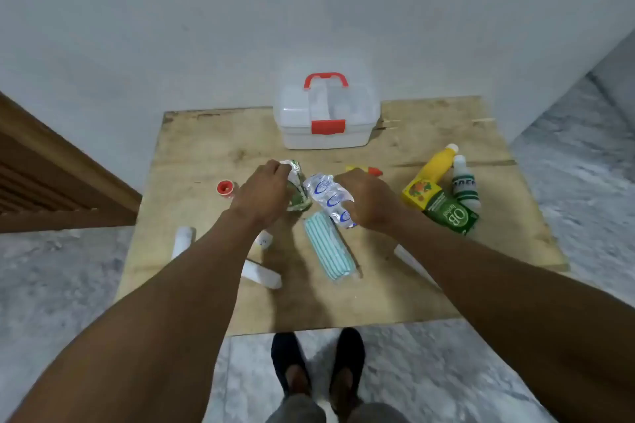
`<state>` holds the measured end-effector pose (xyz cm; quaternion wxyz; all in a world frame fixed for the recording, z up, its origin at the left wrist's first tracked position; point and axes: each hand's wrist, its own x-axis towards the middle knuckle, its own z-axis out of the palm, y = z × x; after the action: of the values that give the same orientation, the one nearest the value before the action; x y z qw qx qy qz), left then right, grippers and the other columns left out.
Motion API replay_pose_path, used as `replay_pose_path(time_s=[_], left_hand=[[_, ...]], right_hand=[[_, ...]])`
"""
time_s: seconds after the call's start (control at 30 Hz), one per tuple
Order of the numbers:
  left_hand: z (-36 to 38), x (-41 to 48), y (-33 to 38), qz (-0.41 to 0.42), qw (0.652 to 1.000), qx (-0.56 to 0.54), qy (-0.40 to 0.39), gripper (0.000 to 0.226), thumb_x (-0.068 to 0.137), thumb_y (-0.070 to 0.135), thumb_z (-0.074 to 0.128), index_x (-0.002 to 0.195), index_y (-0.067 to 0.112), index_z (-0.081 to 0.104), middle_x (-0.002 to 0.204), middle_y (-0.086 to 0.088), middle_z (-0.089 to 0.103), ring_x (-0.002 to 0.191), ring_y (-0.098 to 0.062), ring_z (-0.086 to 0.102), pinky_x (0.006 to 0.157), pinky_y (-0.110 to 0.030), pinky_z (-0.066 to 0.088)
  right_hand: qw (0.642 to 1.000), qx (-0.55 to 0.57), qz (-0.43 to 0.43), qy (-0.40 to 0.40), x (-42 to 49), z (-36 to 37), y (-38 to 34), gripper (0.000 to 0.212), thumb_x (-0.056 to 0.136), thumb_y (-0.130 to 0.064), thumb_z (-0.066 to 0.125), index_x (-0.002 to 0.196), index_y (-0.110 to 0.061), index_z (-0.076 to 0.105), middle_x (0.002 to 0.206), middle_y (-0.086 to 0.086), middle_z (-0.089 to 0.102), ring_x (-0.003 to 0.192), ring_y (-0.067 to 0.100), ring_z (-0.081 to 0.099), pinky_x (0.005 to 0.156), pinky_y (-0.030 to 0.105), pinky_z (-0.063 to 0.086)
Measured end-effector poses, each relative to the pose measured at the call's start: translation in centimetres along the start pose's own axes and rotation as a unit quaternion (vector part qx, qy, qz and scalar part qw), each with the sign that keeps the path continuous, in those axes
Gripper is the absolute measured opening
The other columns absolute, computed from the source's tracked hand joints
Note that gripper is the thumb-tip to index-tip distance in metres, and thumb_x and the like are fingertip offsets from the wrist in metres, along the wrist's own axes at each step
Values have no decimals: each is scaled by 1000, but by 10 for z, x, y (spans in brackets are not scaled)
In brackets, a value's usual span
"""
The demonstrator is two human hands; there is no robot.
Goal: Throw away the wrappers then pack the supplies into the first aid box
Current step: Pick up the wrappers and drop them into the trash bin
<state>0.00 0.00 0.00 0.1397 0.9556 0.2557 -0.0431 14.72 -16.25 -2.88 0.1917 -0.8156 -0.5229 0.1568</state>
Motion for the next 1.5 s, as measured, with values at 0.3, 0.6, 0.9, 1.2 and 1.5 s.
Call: replay_pose_path(time_s=[0.3,0.6,0.9,1.2,1.5], left_hand=[[11,28,5,1,991,49,-122,61,82,24,72,131,-2,46,131,-23,49,118,-38,49,95,-37,39],[12,33,0,51,995,40,-79,43,79,18,73,120,11,62,116,-13,56,107,-35,57,83,-38,48],[-31,35,-11,113,990,70,-44,15,87,17,61,102,14,61,91,-7,56,92,-34,61,63,-35,41],[-128,35,36,179,982,35,44,28,91,17,56,119,16,56,112,-9,64,99,-33,59,74,-38,45],[-146,-3,190,210,972,36,99,36,90,10,55,125,20,56,119,-6,62,108,-33,55,77,-36,44]], right_hand=[[973,-158,-12,-167,20,16,10,76,79,-21,66,149,-22,35,153,9,31,133,33,44,105,40,40],[954,-268,-110,-76,20,3,-9,36,53,-24,87,80,-6,72,79,16,67,77,37,65,63,37,53],[986,-150,0,-69,23,-30,-29,17,81,-9,62,98,-5,62,102,15,64,95,34,62,68,36,39],[989,-136,43,39,3,-129,-46,25,89,-12,54,114,-10,54,111,17,64,99,36,57,67,34,31],[979,-129,98,123,-123,-225,4,16,83,-13,58,97,-8,62,98,13,67,91,36,58,64,32,33]])
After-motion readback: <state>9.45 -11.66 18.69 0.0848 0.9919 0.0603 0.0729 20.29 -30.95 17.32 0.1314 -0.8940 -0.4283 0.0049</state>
